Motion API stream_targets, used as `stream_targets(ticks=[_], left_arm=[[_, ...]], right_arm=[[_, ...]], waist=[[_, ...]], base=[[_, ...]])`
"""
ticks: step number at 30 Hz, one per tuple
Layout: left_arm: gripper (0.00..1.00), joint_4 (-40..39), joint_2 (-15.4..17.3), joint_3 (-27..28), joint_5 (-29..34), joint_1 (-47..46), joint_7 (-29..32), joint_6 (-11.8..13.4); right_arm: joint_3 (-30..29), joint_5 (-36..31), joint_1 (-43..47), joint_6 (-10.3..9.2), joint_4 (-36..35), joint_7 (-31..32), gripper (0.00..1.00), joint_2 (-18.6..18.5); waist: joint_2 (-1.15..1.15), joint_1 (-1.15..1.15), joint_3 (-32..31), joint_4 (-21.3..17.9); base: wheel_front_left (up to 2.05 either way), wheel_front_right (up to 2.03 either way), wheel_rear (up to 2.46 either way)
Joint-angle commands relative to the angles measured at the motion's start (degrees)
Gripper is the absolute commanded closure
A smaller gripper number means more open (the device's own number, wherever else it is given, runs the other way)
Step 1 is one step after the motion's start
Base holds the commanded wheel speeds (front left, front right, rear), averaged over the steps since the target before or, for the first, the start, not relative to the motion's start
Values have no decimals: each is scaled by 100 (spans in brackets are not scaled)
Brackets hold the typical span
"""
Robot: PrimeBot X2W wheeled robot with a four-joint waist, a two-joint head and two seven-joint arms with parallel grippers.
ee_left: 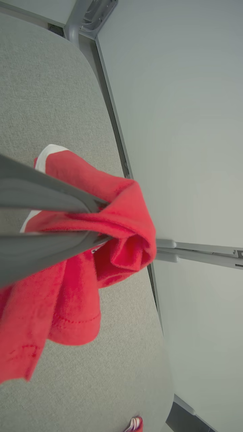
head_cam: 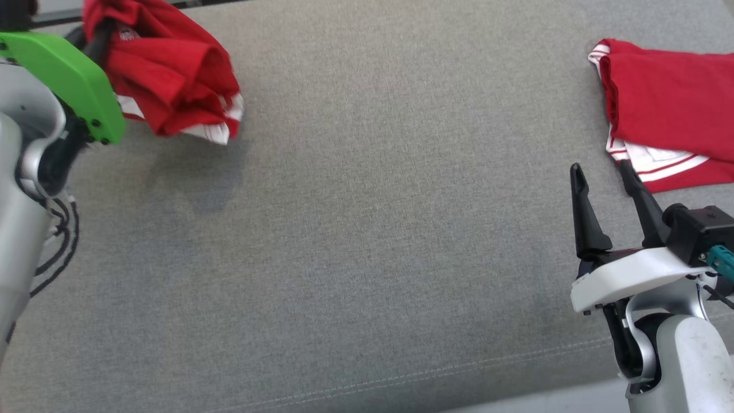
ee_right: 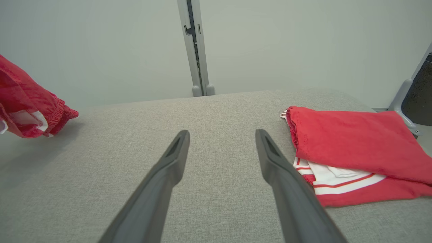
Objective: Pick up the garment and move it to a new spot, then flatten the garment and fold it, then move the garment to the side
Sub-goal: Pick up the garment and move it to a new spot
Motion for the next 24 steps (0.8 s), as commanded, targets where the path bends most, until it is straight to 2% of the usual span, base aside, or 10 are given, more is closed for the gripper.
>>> stream_targets(ticks=[1,11,20,24], left_arm=[[100,-57,-55,-31,-42,112,-28,-45],[100,-546,-660,-528,-140,459,8,-220],[100,-500,-1201,-1045,-160,373,34,-292],[100,-123,-1204,-1424,-7,431,91,-307]], right_arm=[[16,4,120,-2,12,25,0,-15],[338,187,420,-2,113,68,0,-14],[601,338,284,-3,208,-15,0,-15],[702,394,152,-3,280,-101,0,-13]], waist=[[0,1,-631,163],[0,1,-1193,-108],[0,1,-1025,-643],[0,1,-843,-884]], base=[[0,0,0],[0,0,0],[0,0,0],[0,0,0]])
